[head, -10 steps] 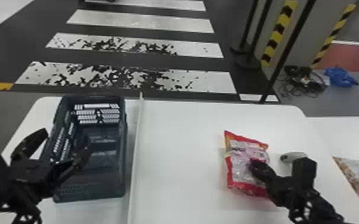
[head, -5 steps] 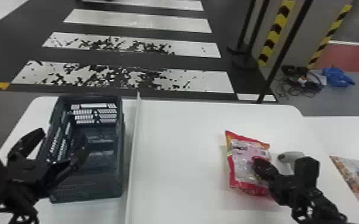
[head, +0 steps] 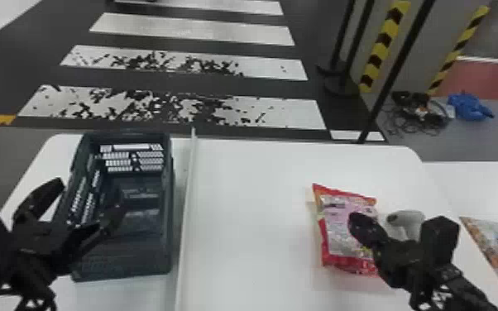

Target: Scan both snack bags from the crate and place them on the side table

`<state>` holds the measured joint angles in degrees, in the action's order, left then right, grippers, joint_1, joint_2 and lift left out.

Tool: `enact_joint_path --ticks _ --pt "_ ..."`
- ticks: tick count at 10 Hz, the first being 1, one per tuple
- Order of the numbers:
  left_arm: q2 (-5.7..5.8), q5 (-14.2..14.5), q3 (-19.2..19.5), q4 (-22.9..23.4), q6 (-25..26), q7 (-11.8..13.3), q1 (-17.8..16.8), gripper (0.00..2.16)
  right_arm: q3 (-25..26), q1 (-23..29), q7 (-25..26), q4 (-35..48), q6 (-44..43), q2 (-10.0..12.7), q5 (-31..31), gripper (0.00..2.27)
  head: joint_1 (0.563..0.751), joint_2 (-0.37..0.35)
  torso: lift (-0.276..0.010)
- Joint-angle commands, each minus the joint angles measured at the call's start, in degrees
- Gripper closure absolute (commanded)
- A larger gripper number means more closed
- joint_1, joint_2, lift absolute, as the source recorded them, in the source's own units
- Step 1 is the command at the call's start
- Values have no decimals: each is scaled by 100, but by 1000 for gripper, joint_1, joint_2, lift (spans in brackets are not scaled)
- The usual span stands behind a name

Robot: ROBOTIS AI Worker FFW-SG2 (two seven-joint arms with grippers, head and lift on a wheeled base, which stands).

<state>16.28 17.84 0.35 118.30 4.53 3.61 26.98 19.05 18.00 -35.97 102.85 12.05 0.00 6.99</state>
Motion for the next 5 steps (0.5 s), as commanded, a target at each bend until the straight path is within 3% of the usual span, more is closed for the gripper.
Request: enact_joint_path --ticks 1,3,5 --pt "-2 0 0 0 0 -1 0 36 -288 397 -50 368 4 5 -110 2246 695 -79 -98" --pt "-2 0 0 -27 0 -1 0 36 -569 696 -173 561 -31 5 -163 2246 695 -36 -98" --pt "-2 0 -9 -44 0 -1 -9 36 -701 670 -173 438 4 5 -83 2246 695 7 -98"
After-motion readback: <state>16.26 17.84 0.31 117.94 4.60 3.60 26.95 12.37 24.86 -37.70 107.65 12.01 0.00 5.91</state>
